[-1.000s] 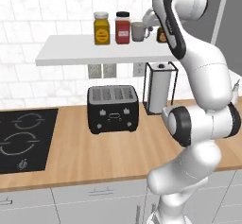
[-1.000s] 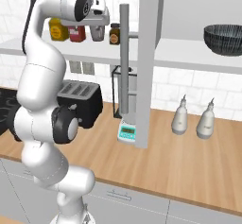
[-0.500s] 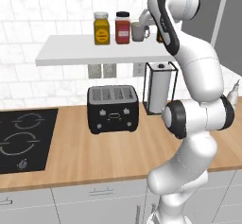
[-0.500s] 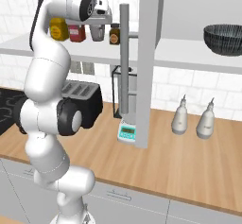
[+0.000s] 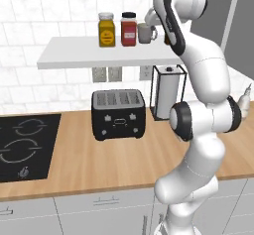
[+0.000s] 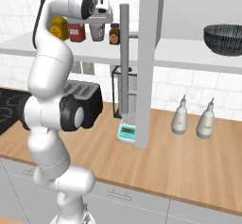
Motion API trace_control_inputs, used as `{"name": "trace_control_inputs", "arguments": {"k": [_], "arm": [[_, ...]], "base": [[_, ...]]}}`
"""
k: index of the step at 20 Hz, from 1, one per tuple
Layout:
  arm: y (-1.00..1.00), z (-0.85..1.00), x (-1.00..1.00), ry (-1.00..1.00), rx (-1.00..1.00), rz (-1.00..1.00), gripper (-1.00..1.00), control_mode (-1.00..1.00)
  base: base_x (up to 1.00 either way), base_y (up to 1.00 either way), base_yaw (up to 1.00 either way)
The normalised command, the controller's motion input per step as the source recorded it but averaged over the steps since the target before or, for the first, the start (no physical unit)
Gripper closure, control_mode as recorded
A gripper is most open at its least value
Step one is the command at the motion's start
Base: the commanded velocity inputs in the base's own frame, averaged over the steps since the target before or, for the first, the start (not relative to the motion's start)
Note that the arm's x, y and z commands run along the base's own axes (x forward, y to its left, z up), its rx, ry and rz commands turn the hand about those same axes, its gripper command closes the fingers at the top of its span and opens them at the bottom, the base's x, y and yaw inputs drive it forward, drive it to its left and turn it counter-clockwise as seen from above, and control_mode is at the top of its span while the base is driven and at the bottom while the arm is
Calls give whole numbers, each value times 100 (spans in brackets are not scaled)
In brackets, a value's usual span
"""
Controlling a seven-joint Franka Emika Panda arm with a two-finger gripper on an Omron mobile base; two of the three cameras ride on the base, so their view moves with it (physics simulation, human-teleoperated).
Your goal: Gather all objects into one cabinet and sort the glasses and bowls to opposite sides.
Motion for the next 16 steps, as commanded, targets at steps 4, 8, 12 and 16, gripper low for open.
{"name": "trace_control_inputs", "arguments": {"k": [4, 8, 12, 16], "arm": [[0, 0, 4, 0, 0, -1, -100, -100], [0, 0, 30, -2, 0, -1, -100, -100], [0, -15, 16, 0, 0, 0, -100, -100], [0, -29, 0, -2, 0, 0, -100, -100]], "base": [[0, 0, 0], [0, 0, 0], [0, 0, 0], [0, 0, 0]]}}
